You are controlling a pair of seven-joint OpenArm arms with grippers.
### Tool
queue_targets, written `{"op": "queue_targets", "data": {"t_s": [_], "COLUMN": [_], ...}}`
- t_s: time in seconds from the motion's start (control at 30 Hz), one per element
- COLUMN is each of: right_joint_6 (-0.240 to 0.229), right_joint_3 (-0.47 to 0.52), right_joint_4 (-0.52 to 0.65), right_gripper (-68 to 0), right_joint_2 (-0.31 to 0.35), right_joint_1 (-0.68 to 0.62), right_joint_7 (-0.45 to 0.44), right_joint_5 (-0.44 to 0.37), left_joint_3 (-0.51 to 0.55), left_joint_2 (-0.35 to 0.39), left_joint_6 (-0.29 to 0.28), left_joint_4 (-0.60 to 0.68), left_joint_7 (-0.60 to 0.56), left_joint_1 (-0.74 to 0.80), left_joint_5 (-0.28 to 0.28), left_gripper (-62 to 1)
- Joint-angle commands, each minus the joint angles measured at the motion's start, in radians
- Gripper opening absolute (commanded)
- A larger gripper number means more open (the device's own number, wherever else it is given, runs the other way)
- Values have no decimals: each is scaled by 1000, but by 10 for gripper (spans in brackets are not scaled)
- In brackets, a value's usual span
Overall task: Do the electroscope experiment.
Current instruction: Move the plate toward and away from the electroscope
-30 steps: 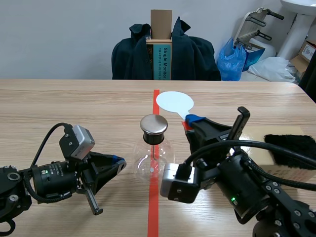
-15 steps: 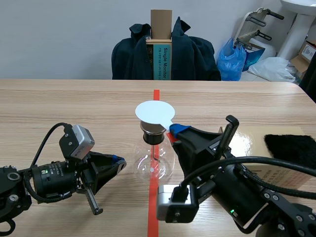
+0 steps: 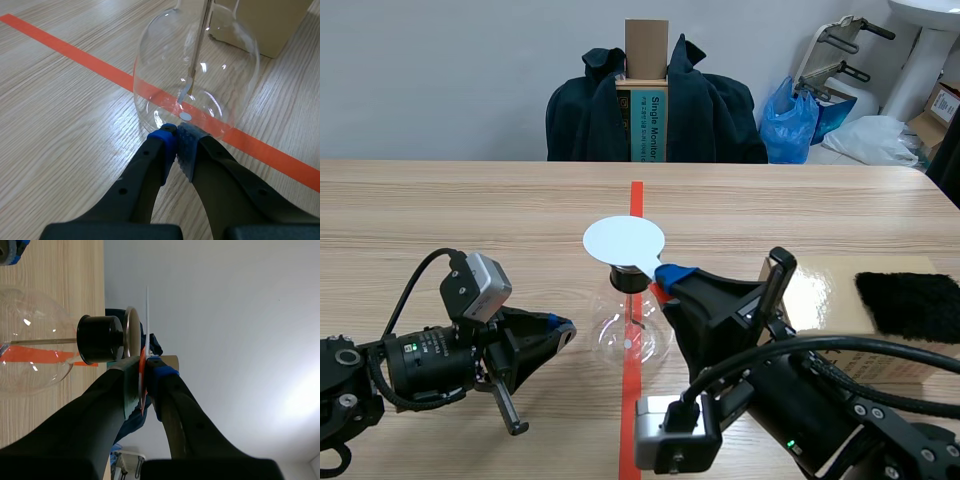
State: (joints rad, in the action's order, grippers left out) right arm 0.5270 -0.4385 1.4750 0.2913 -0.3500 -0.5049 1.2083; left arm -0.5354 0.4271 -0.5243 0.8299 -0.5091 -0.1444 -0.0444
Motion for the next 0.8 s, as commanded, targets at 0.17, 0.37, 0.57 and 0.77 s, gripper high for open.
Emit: {"op": "queue_targets", "data": {"t_s": [0.17,0.37,0.57,0.77], "right_joint_6": [11,11,11,11], "right_joint_3": [8,8,8,8], "right_joint_4": [18,18,18,18], "right_gripper": [-669,-669,-669,-669], "right_joint_2": [6,22,22,22], "right_joint_1": [0,0,0,-5], "right_joint_7": [69,200,303,335], "right_joint_5": [-3,-3,-3,-3], "left_joint_3": [7,7,7,7], "left_joint_2": [3,3,3,3], "left_joint_6": [-2,-2,-2,-2], "left_joint_4": [19,19,19,19], "left_joint_7": [-18,-18,-18,-18], "left_joint_1": [-5,-5,-5,-5], "left_joint_5": [-11,-11,-11,-11], "left_gripper": [-578,-578,-578,-578]}}
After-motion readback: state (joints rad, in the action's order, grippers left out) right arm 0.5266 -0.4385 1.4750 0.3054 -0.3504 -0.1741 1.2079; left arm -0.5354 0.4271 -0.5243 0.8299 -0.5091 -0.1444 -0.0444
